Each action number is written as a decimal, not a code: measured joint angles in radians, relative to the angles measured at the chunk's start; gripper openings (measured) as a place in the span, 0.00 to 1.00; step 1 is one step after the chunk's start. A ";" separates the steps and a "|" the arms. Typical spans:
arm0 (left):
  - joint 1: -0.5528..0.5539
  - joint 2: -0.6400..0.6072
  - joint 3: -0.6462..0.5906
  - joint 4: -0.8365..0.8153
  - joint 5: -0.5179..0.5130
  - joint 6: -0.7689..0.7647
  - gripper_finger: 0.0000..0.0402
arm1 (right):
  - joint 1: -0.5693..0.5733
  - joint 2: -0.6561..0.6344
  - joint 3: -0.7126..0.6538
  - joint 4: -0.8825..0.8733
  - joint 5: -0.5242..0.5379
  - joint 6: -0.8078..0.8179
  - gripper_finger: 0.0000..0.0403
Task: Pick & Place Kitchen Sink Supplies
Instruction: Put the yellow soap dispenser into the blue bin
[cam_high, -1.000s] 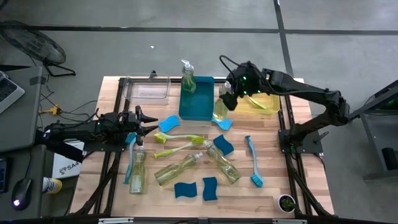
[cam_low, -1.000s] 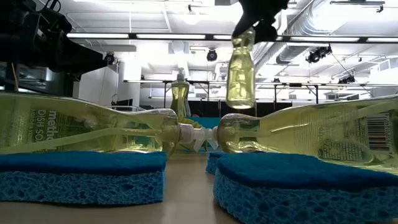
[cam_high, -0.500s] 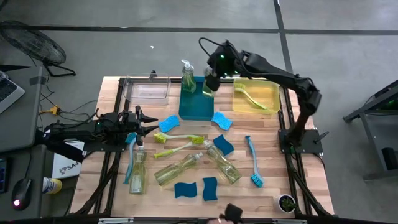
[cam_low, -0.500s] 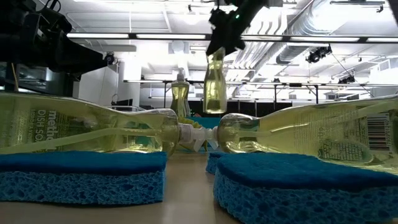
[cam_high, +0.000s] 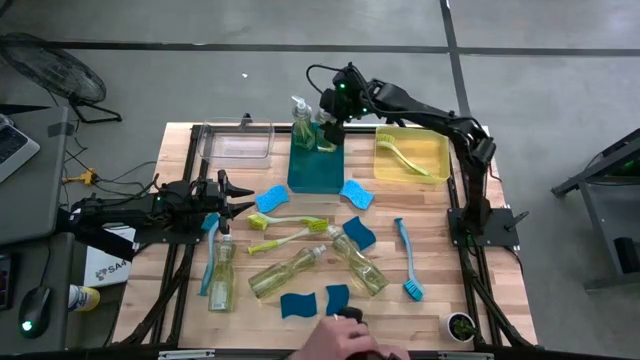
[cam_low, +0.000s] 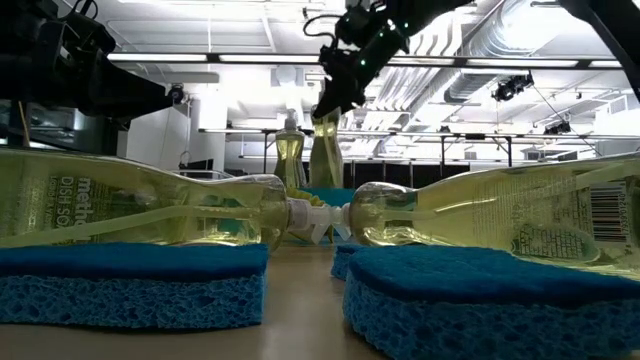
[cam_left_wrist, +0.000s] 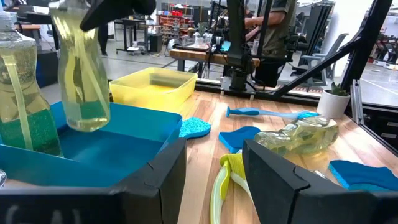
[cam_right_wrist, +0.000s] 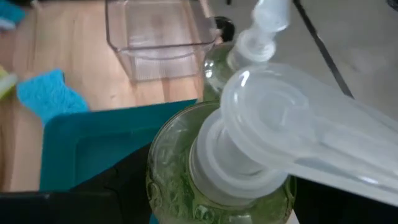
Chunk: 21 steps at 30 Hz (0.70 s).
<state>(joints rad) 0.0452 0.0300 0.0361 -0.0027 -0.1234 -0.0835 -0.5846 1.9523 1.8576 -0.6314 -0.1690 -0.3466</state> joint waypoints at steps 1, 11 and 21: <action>0.000 0.000 0.000 0.000 0.000 0.000 0.38 | -0.005 0.008 0.000 0.002 -0.012 -0.024 0.69; 0.000 0.000 0.000 0.000 0.000 0.000 0.38 | -0.043 0.073 0.000 0.065 -0.076 -0.158 0.69; 0.000 0.000 0.000 0.000 0.001 0.000 0.38 | -0.053 0.079 -0.058 0.131 -0.130 -0.155 0.69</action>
<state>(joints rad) 0.0456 0.0302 0.0364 -0.0029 -0.1228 -0.0834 -0.6373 2.0310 1.7996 -0.5007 -0.2988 -0.5016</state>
